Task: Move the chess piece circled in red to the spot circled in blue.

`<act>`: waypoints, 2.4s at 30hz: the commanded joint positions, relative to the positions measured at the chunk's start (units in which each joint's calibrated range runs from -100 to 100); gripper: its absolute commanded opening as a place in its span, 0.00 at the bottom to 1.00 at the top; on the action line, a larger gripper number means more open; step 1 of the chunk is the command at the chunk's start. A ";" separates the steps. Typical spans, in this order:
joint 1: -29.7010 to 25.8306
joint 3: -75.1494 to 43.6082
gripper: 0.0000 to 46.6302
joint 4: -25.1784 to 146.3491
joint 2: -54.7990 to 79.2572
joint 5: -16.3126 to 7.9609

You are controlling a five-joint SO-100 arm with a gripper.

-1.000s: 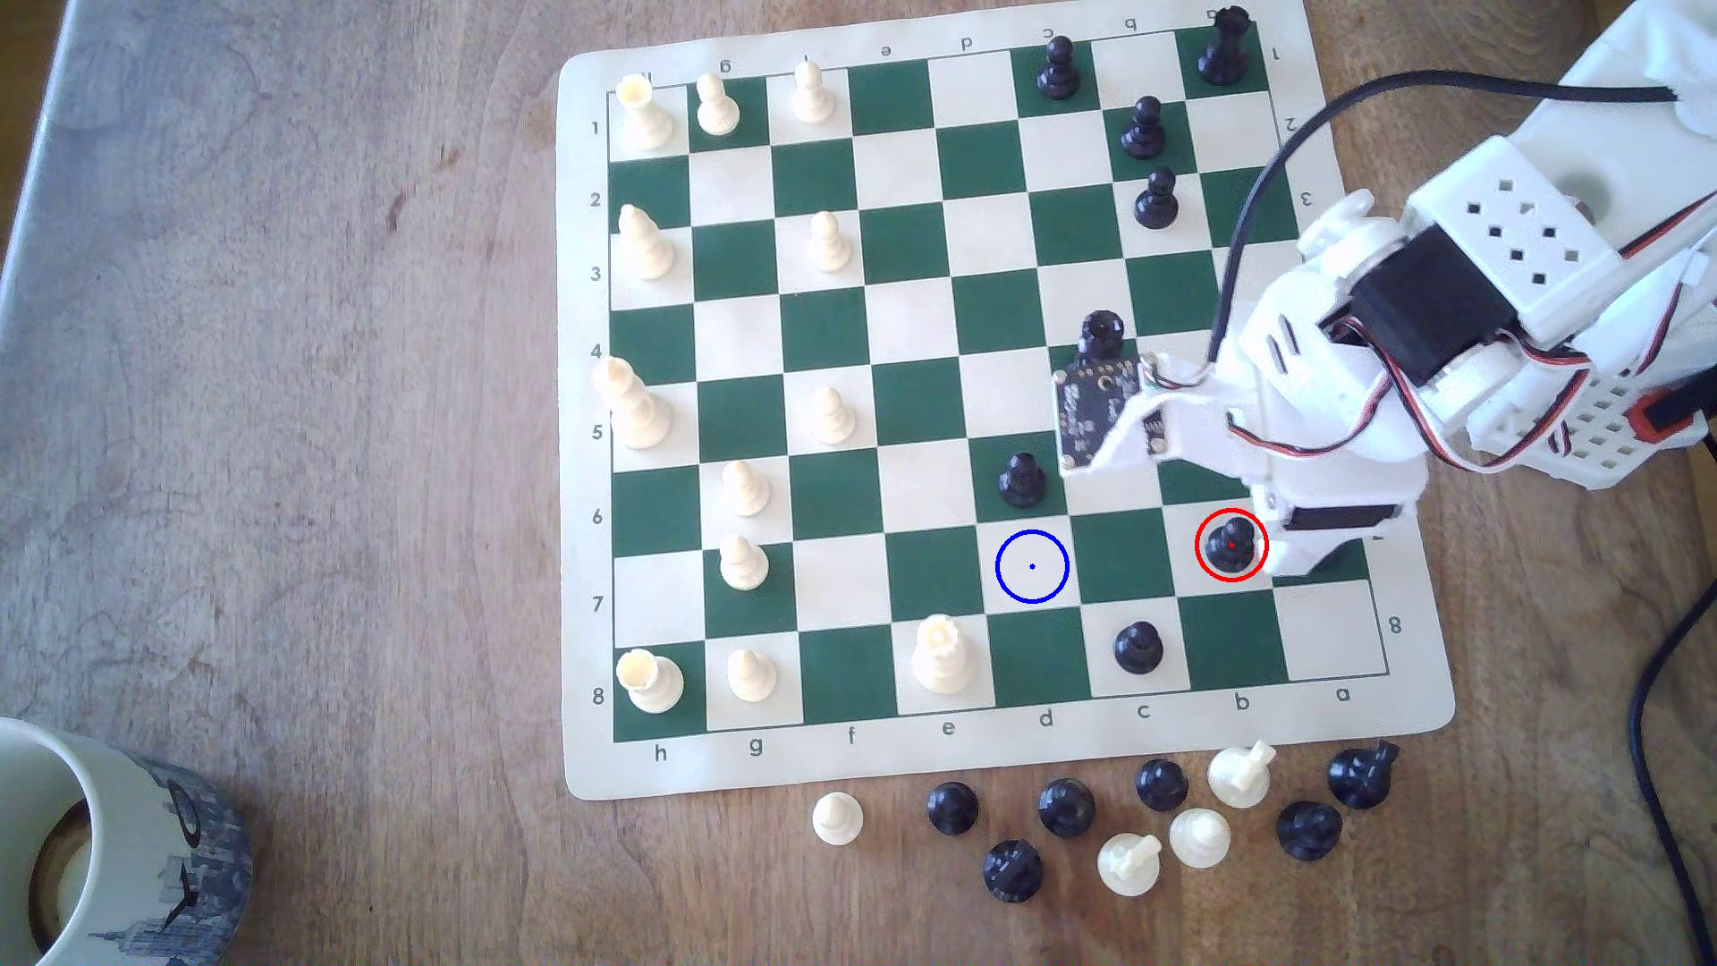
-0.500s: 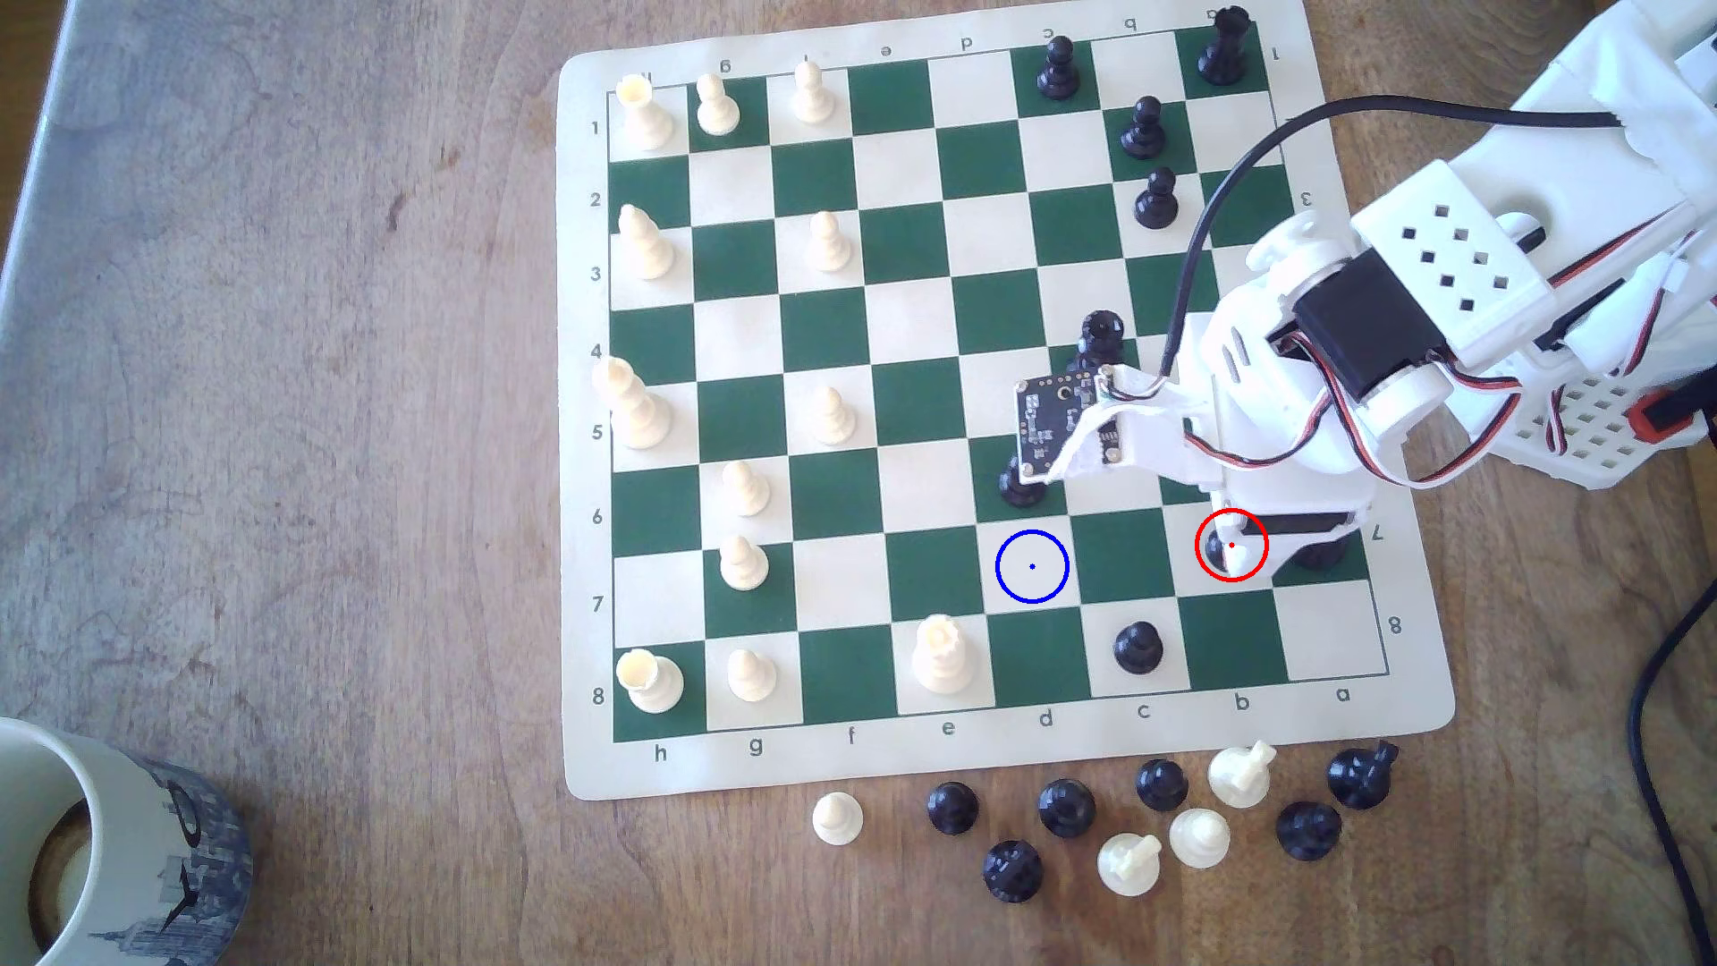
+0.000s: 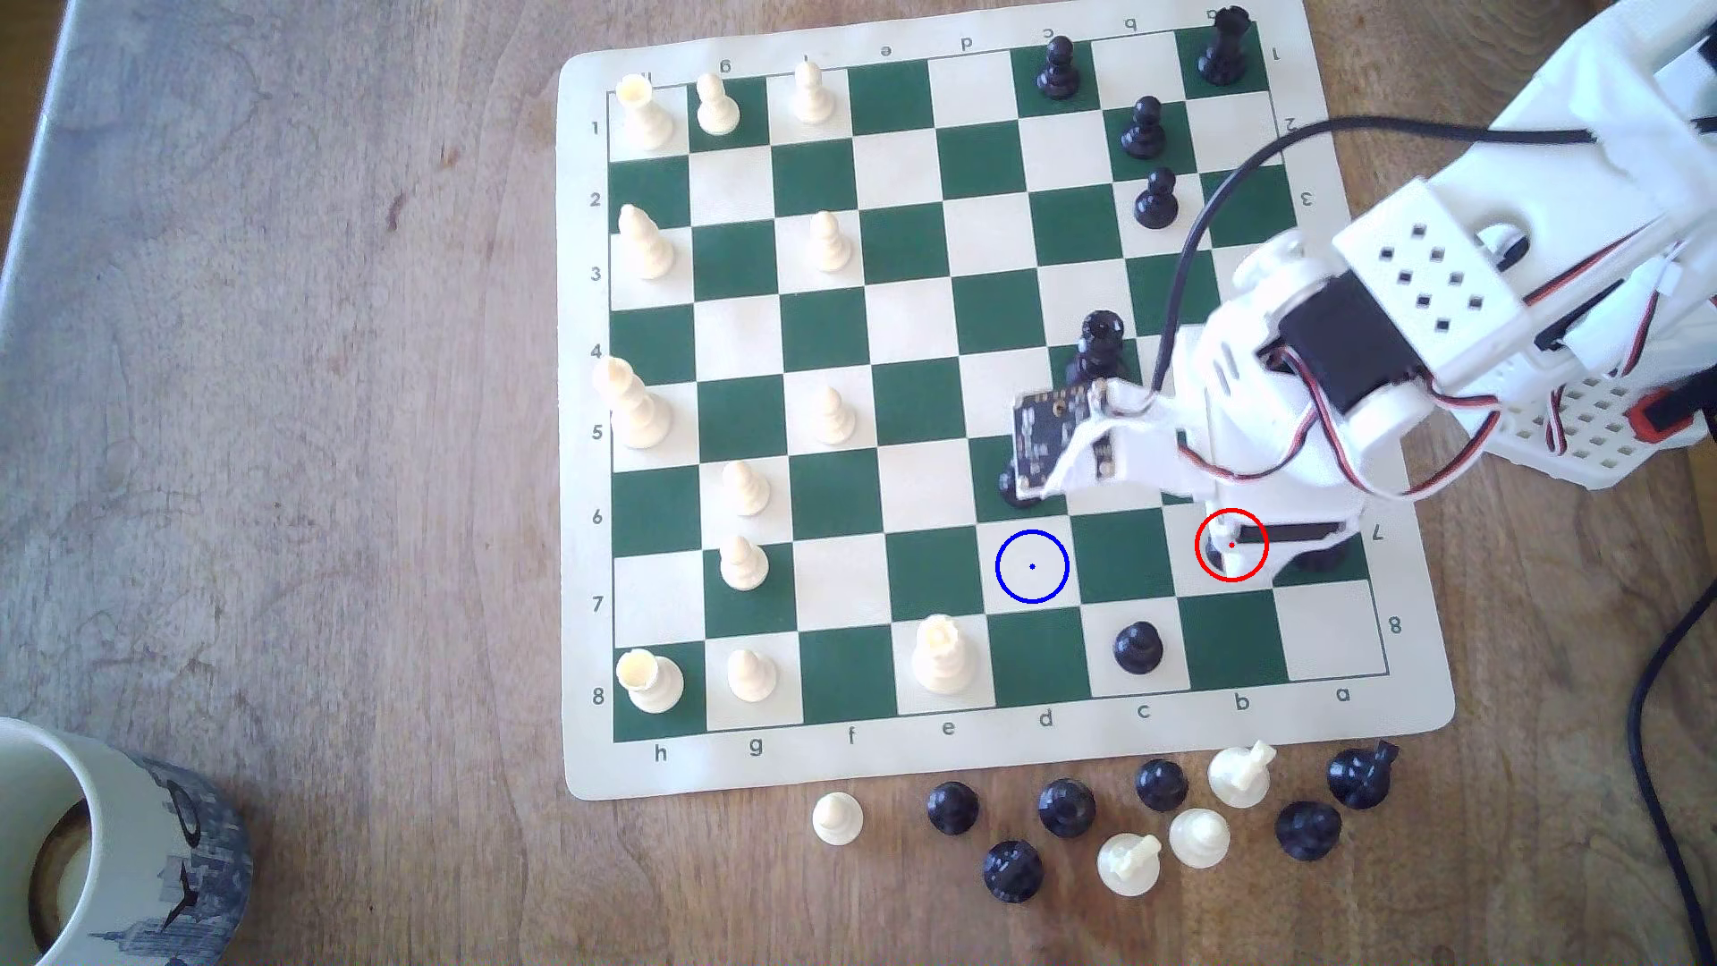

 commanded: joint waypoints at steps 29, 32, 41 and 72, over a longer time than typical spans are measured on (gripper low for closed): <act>-0.90 -2.69 0.09 0.87 -4.03 -0.24; 0.04 -6.49 0.08 4.55 -6.07 -0.15; 0.82 -19.19 0.07 13.64 -8.61 0.05; 2.15 -23.18 0.06 -2.00 17.19 0.54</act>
